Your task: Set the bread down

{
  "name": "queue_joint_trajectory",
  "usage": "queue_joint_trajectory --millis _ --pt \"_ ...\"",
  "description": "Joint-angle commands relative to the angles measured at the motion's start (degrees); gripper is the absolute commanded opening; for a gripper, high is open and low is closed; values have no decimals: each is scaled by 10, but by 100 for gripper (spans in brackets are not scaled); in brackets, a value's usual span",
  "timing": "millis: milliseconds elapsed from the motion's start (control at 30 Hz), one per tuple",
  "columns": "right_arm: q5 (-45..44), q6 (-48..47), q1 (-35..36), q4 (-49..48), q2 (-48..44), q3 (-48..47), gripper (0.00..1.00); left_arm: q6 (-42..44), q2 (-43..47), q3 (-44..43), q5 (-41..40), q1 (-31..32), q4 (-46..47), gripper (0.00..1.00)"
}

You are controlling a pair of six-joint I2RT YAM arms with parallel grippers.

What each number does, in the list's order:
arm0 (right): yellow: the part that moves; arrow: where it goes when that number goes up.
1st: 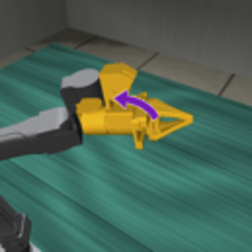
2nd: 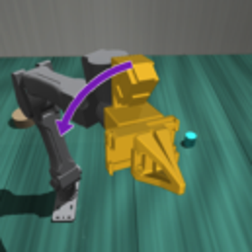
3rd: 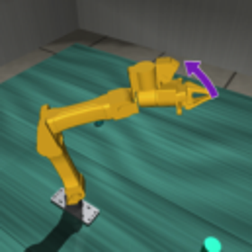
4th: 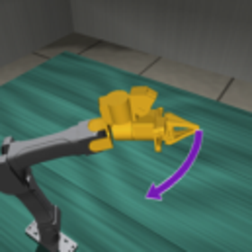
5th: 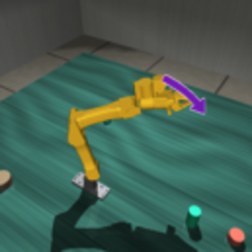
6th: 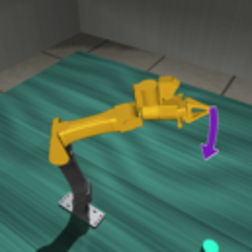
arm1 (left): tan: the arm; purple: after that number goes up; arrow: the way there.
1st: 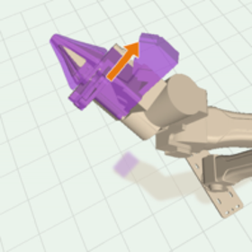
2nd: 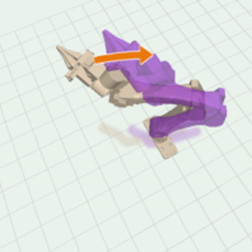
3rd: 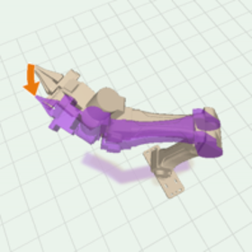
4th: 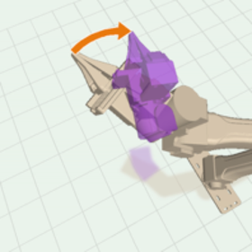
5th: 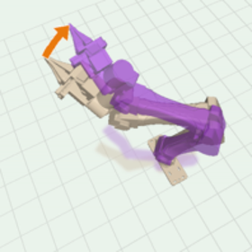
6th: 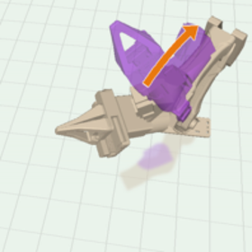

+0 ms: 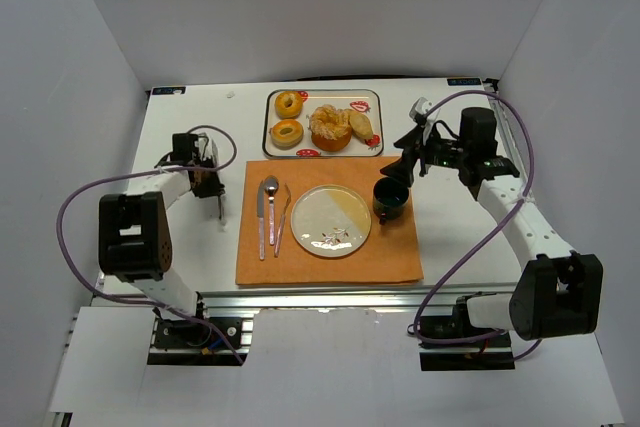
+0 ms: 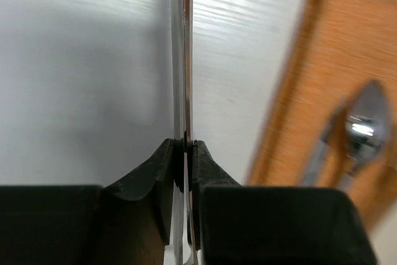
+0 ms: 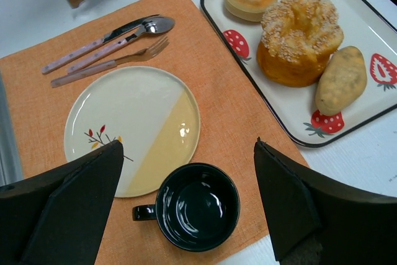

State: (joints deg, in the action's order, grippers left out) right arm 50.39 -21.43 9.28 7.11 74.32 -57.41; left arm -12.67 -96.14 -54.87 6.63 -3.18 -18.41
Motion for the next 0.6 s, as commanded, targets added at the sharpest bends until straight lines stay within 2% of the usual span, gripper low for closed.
queue_joint_trajectory --millis 0,67,100,133,167,233,367,567 --pt "12 0 -18 -9 -3 -18 89 -132 108 -54 72 69 -21 8" --pt "13 1 -23 -9 -1 -21 89 -196 132 -71 108 103 8 15" --pt "16 4 -30 -14 1 -23 89 -322 159 -56 128 143 77 26" --pt "16 8 -34 -16 1 -24 89 -363 165 -45 135 166 139 29" --pt "16 8 -34 -18 1 -24 89 -403 170 -33 135 166 139 31" --pt "19 14 -40 -23 -1 -24 89 -486 177 -18 139 202 205 35" --pt "23 20 -50 -30 -3 -23 90 -556 163 -23 137 255 252 44" --pt "25 24 -64 -39 -13 -22 89 -571 89 -89 150 318 238 52"
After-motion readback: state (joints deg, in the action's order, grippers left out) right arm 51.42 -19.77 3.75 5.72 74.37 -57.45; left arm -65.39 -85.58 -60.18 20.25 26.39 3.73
